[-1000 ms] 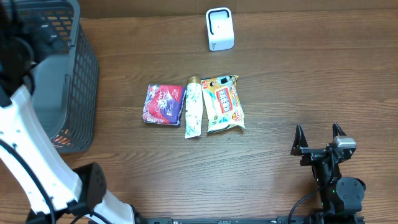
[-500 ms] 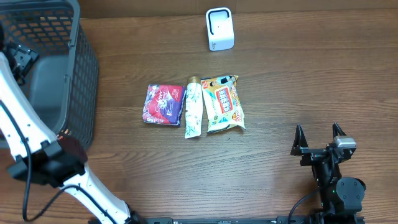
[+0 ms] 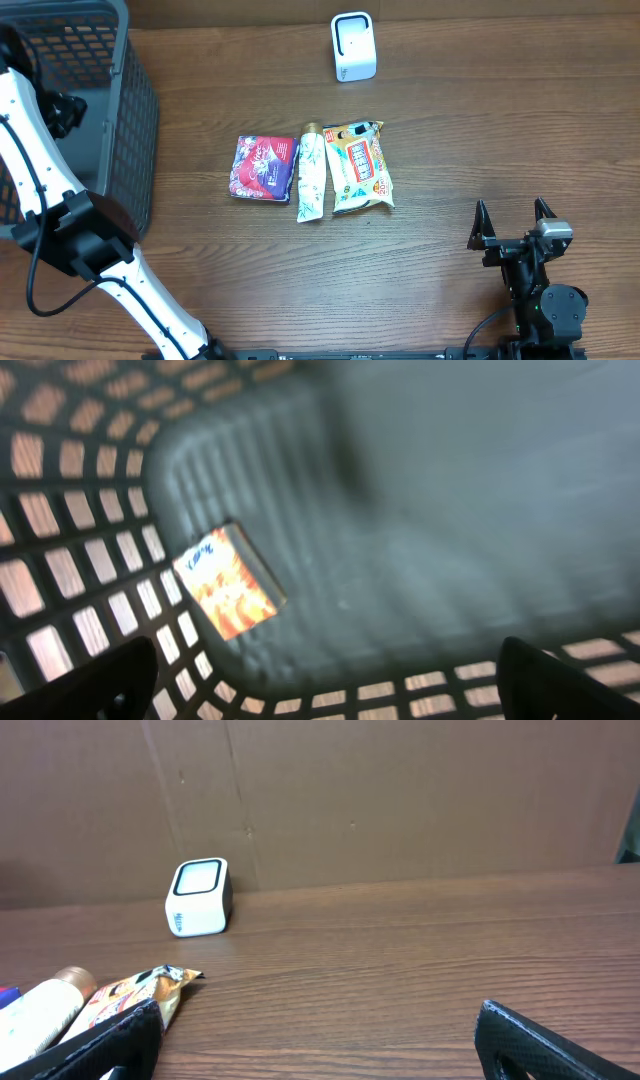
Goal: Scan the item barcode
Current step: 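Move the left gripper back toward the basket, then grasp the small orange box inside the basket with the left gripper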
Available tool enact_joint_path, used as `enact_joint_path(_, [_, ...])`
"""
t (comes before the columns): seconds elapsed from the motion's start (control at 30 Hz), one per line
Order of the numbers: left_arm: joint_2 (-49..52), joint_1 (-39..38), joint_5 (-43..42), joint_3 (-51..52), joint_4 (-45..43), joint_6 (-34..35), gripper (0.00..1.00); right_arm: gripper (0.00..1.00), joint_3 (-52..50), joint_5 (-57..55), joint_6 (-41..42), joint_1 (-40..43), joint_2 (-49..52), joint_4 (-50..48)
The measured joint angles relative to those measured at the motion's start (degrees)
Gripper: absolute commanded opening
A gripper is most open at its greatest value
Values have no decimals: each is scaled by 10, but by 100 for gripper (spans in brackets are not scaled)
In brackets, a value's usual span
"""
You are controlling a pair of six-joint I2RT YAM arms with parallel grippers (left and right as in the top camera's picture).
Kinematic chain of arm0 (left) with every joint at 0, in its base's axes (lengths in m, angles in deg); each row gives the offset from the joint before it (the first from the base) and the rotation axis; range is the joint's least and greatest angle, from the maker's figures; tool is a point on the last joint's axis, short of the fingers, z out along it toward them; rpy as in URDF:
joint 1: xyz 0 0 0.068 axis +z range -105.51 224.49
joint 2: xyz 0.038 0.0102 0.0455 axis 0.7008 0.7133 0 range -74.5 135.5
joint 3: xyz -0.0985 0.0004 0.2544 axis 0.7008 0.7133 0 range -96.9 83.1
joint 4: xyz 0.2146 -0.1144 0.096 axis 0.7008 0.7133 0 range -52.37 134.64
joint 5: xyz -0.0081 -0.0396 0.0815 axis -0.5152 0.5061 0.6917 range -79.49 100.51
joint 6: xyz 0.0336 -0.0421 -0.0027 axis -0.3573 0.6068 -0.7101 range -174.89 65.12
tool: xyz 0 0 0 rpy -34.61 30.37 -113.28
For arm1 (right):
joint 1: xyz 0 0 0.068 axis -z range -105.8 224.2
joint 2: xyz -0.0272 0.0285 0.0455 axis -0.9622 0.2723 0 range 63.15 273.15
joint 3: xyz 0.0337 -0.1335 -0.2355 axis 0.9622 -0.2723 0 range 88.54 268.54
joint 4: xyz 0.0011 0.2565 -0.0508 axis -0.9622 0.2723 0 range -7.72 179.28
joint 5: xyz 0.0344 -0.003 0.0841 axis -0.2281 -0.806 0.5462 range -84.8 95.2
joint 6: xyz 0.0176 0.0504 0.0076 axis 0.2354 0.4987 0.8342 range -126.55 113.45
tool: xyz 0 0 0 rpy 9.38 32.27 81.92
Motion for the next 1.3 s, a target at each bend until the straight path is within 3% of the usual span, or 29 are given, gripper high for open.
enact_joint_path(0.23, [2,3,1,84,0,23,100,100,0,0,0,0,0,1])
enact_joint_path(0.57, [2,10,1,104,0,25,100,100,0,0,0,0,0,0])
enact_joint_path(0.83, [2,12,12,178,-3,97,100,100,0,0,0,0,0,0])
enact_joint_path(1.2, [2,29,38,223,-72,125,100,100,0,0,0,0,0,0])
enact_joint_path(1.3, [2,31,41,239,-89,125,94,100,0,0,0,0,0,0])
